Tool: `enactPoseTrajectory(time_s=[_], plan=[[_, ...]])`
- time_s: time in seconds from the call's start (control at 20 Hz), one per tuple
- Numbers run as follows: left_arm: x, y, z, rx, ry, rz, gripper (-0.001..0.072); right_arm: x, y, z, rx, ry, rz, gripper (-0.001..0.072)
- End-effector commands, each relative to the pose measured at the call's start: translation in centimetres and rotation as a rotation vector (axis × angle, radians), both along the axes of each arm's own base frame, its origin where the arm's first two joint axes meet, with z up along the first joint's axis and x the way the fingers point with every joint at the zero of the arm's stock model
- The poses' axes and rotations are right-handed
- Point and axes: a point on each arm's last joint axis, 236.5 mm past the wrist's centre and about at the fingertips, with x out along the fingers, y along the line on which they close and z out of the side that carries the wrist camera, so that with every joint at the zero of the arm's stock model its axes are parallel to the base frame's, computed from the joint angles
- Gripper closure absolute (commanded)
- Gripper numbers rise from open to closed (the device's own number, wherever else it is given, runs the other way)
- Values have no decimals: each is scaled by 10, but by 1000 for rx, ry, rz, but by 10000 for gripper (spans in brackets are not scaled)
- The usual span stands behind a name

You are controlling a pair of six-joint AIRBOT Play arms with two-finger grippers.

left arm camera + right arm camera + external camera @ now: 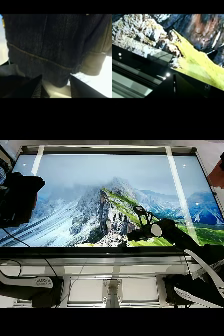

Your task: Fold the clothes and pants, and hang the long-sleeved shirts on hangers.

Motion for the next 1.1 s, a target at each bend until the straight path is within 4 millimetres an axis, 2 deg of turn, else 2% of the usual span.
enactPoseTrajectory(time_s=[0.0, 0.2, 0.35, 0.45, 0.55, 0.65, 0.7, 0.75, 0.85, 1.05], plan=[[3, -1, -13, -18, 10, -2, 316, -2, 2, 0, 11, 12, -5, 695], [4, -9, -17, -50, 35, -58, 319, -2, 3, 0, 11, 11, -5, 695], [9, -5, -15, -30, 19, -70, 320, -3, 3, 0, 15, 14, -7, 695], [12, 1, -12, -1, 12, -84, 361, -3, 4, 1, 21, 17, -9, 695], [21, 6, -9, 21, -21, -100, 361, -4, 6, 1, 28, 22, -13, 695], [24, 8, -14, 23, -25, -106, 366, -5, 8, 2, 37, 28, -17, 695], [23, 11, -16, 32, -12, -110, 430, -6, 10, 2, 46, 33, -21, 695], [22, 13, -15, 45, -3, -114, 547, -6, 10, 2, 51, 36, -24, 695], [21, 16, -13, 58, 2, -119, 677, -5, 11, 3, 54, 33, -25, 695], [16, 13, -12, 48, 18, -106, 696, -4, 11, 3, 56, 27, -26, 695]])
